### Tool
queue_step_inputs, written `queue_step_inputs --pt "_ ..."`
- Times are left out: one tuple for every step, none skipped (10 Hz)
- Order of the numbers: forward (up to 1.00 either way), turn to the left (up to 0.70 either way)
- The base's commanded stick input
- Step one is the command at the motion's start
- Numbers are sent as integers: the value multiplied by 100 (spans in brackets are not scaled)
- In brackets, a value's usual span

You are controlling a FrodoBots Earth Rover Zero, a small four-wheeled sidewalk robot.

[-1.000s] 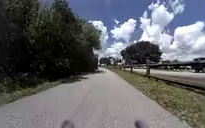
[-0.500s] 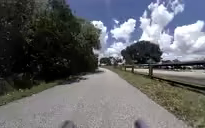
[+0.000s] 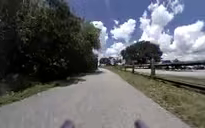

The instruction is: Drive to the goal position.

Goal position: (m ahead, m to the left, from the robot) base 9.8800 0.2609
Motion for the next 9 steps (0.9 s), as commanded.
queue_step_inputs --pt "50 0" --pt "50 0" --pt "50 0" --pt "50 0" --pt "50 0" --pt "50 0" --pt "50 0" --pt "50 0" --pt "50 0"
